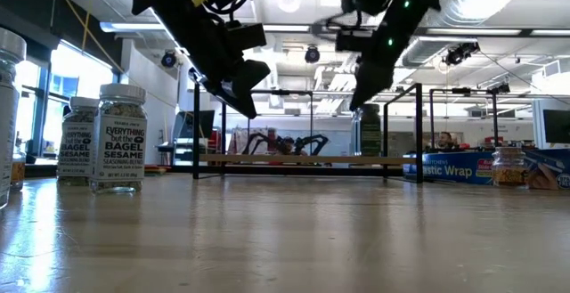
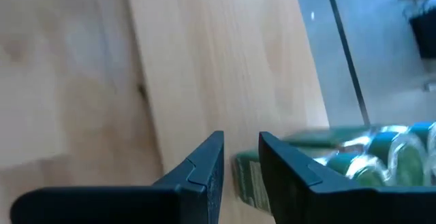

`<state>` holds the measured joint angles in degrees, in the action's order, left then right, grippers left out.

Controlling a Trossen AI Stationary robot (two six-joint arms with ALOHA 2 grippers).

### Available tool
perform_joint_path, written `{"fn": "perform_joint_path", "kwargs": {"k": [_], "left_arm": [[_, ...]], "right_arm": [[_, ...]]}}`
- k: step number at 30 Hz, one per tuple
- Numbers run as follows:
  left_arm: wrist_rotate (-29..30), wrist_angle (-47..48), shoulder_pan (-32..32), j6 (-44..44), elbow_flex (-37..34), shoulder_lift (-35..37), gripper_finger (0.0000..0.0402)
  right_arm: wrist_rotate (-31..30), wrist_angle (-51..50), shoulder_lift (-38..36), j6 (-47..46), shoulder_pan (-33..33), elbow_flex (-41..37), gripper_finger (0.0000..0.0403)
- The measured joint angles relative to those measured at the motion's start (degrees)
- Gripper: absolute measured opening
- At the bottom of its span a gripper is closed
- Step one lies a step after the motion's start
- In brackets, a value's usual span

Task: Shelf spices
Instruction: Put the green seasoning bottle on the shelf aligned with the other green seasoning bottle

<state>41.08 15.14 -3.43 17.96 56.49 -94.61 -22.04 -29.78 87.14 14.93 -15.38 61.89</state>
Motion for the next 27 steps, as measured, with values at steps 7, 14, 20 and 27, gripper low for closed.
{"fn": "perform_joint_path", "kwargs": {"k": [7,14,20,27], "left_arm": [[-0.02,0.04,-1.96,0.57,0.0,0.0,0.0],[-0.69,1.07,-4.54,-0.28,-1.27,4.05,0.0],[-2.18,-0.59,-7.47,-4.61,-5.57,15.24,0.0],[-4.07,-3.44,-11.5,-7.71,-8.85,25.05,0.0]], "right_arm": [[2.29,1.27,-5.15,-8.69,6.6,-1.88,0.0086],[5.7,19.05,-6.76,-21.02,13.68,-13.68,0.0087],[11.68,41.02,-5.54,-23.89,19.06,-22.39,0.0087],[11.6,47.74,-5.56,-19.85,20.44,-23.41,0.0087]]}}
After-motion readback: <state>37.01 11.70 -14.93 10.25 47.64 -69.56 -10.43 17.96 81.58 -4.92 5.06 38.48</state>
